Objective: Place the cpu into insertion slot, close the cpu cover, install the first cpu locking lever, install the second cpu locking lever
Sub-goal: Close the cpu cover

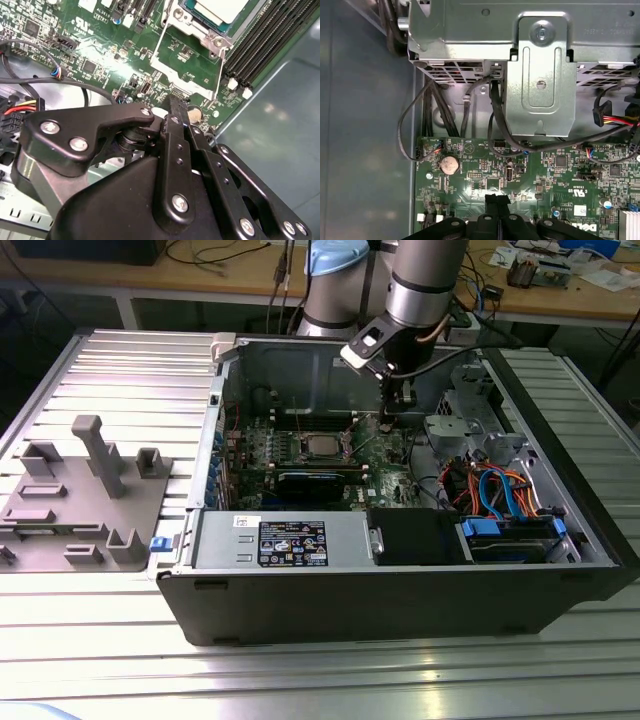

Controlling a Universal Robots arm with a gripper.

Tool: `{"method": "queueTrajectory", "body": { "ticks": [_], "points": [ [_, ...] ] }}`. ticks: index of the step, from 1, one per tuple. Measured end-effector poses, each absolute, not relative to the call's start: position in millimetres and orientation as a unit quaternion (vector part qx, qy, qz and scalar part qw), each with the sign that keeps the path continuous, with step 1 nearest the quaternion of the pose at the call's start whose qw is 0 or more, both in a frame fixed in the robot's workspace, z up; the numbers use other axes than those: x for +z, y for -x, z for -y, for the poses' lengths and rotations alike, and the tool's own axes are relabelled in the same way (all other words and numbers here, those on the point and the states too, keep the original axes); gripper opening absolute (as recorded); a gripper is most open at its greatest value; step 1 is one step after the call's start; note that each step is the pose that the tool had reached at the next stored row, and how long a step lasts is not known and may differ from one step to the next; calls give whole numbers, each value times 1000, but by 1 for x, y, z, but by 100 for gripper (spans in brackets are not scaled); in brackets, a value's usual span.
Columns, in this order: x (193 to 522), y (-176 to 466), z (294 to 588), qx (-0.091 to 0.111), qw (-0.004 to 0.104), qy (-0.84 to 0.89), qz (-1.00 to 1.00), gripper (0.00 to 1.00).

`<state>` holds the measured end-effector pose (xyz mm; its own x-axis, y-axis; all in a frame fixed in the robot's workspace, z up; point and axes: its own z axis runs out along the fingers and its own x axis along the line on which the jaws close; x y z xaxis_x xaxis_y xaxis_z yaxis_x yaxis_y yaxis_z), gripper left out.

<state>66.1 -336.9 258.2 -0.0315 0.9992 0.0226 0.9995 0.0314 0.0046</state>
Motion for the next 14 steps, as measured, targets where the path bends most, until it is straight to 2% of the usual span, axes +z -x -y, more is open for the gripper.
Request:
{"method": "queueTrajectory", "body": {
  "ticks": [14],
  "points": [
    [253,-55,337,-14,11,696,718,11]
  ]
}}
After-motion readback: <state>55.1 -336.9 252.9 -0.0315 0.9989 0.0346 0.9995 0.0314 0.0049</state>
